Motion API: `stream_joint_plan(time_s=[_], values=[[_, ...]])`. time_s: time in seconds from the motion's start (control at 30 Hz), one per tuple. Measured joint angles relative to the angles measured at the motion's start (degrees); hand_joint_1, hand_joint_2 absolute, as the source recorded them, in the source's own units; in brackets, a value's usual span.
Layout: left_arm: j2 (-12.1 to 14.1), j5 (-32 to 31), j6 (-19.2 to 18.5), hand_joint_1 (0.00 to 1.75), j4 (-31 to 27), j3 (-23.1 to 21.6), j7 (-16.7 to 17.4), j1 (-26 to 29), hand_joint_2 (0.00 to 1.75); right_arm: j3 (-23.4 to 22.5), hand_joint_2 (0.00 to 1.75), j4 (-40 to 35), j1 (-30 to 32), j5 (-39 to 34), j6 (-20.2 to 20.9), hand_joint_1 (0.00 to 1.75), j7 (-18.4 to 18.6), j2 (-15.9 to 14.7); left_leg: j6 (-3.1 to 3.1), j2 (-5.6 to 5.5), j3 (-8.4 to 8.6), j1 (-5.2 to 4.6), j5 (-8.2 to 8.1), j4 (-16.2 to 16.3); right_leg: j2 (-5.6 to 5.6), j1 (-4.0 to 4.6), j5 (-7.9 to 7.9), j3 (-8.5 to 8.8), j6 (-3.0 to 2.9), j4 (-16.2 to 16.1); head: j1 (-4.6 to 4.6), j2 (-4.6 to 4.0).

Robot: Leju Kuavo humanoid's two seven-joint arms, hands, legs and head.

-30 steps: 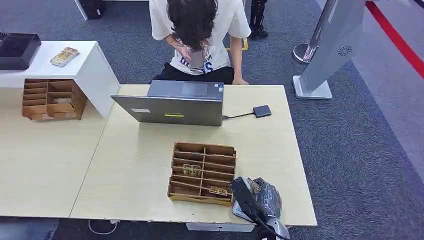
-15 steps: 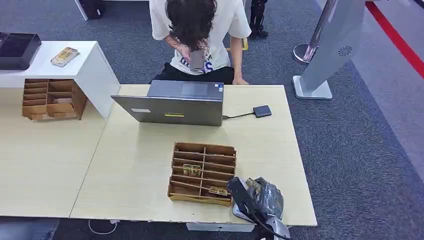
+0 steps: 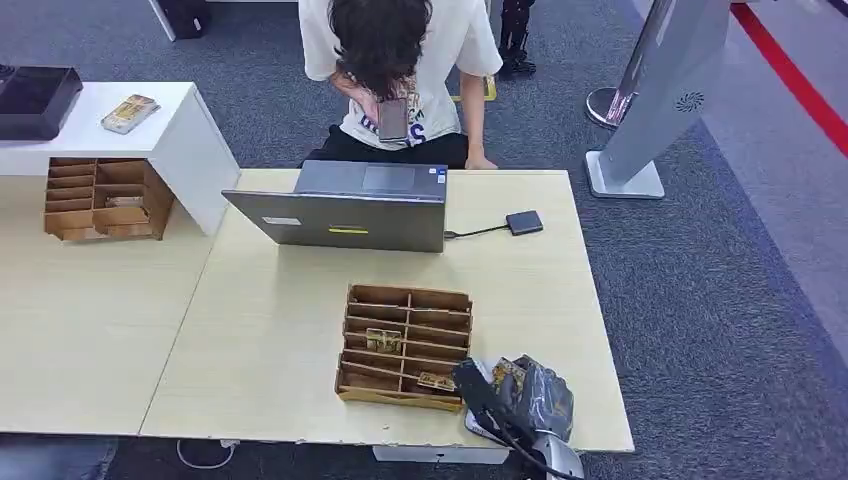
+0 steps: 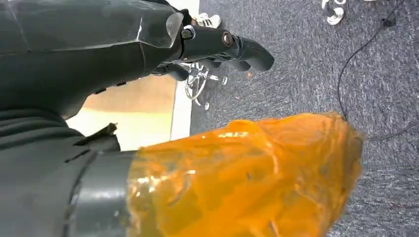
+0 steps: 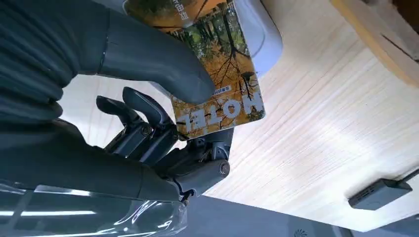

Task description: Pass the card to the sensor for recognition and then transmit it.

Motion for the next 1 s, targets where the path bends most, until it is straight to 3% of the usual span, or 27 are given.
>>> stream_joint_plan(time_s=[1.0], values=[[-0.2,-0.1,0.0,0.0,0.0,-0.7,1.0,0.0,0.0,-0.3,1.75,-0.3,0.3,1.2,1.9,1.75,-0.2,0.0,0.0,0.0,0.01,0.0,0.0,0.0,0.0,0.0,0.0,0.01,0.0,0.0,0.0,0.0]])
